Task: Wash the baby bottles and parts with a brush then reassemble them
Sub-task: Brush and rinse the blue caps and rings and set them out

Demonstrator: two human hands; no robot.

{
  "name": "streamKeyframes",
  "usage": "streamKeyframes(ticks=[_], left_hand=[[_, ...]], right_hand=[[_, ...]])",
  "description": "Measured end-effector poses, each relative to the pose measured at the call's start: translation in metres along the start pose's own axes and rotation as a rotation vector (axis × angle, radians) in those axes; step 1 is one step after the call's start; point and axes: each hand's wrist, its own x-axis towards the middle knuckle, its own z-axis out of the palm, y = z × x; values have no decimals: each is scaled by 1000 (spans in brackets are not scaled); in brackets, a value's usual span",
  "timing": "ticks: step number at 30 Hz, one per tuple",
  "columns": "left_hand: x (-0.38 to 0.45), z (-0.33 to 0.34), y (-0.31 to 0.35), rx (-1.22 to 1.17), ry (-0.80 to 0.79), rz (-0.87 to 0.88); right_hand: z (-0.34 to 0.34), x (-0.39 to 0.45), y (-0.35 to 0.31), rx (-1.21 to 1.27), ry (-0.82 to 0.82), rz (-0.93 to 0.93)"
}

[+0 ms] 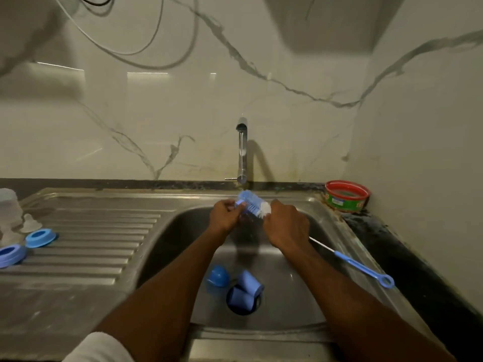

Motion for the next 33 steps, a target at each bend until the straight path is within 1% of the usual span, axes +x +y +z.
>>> streamKeyframes(ticks=[3, 5, 7, 9, 11, 14, 16, 17, 18, 21, 23, 27, 30, 32, 33], left_hand=[[0, -14, -4, -58, 4, -23], [-1, -19, -3, -101, 40, -39], [-3, -18, 0, -118, 85, -50], [-5, -14, 1, -130, 91, -63], [-10, -9, 5, -159, 60, -70], [-16, 0, 15, -262, -54, -124], [-19, 4, 24, -389, -77, -196], [-19, 4, 26, -417, -82, -205], [-18, 3, 26, -397, -79, -193], [-19, -1, 26, -340, -13, -163], [-18, -3, 26, -408, 61, -197], [-28, -1, 35, -572, 54, -271], [-35, 4, 47, -526, 112, -298], [-40, 6, 51, -448, 151, -292], [-43, 6, 53, -447, 151, -282]], right_hand=[[3, 0, -3, 11, 29, -24], [1, -2, -5, 30, 69, -25], [-2, -3, -4, 54, 103, -22], [-4, -5, -4, 63, 126, -39], [-5, -7, -6, 73, 121, -52], [-6, -11, -9, 89, 102, -36], [-10, -13, -7, 78, 91, -26], [-11, -13, -6, 80, 83, -19], [-13, -13, -3, 91, 77, -11], [-17, -13, -2, 134, 82, 1], [-17, -13, -2, 151, 95, -15], [-16, -18, -10, 172, 103, -75], [-19, -24, -15, 176, 136, -103], [-21, -27, -16, 168, 148, -89], [-23, -28, -16, 167, 151, -78]])
